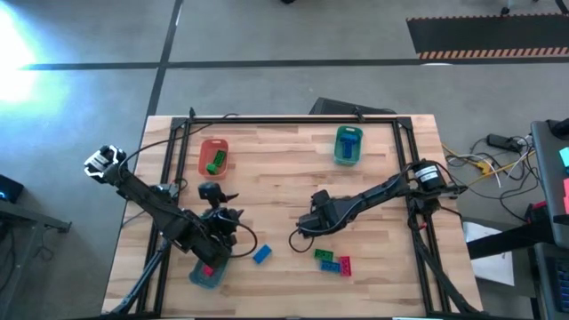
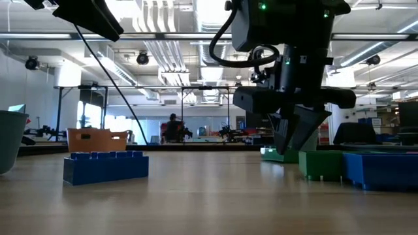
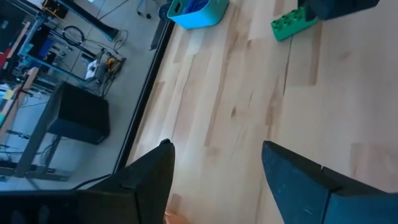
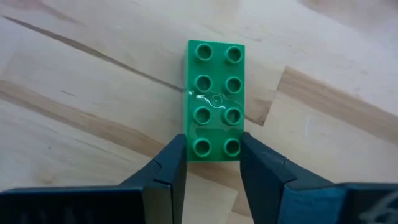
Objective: Sort & place blocks by color
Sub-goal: Put the green game piece into the orange bin
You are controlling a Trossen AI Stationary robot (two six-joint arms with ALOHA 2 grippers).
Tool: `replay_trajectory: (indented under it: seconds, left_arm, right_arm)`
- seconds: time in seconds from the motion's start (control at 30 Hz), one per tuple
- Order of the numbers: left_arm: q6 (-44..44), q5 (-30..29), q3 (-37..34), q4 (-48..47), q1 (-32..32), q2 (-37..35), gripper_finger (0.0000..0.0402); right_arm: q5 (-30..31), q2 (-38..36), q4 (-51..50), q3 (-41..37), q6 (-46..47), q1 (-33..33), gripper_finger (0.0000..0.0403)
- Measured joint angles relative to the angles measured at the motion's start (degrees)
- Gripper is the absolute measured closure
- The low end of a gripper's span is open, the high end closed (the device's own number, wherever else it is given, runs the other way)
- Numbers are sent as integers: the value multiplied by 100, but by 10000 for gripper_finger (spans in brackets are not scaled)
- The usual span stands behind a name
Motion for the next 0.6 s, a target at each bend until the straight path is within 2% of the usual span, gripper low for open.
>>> replay_trajectory:
  seconds: [0.27, 0.6]
  left_arm:
    - [16, 144, -88, 604, 0, 0, 178]
    - [133, 318, -813, 2360, 20, -9, 178]
  right_arm:
    - [-51, -219, -25, -15, -727, 15, 295]
    - [477, -1014, 26, -15, -2249, 278, 295]
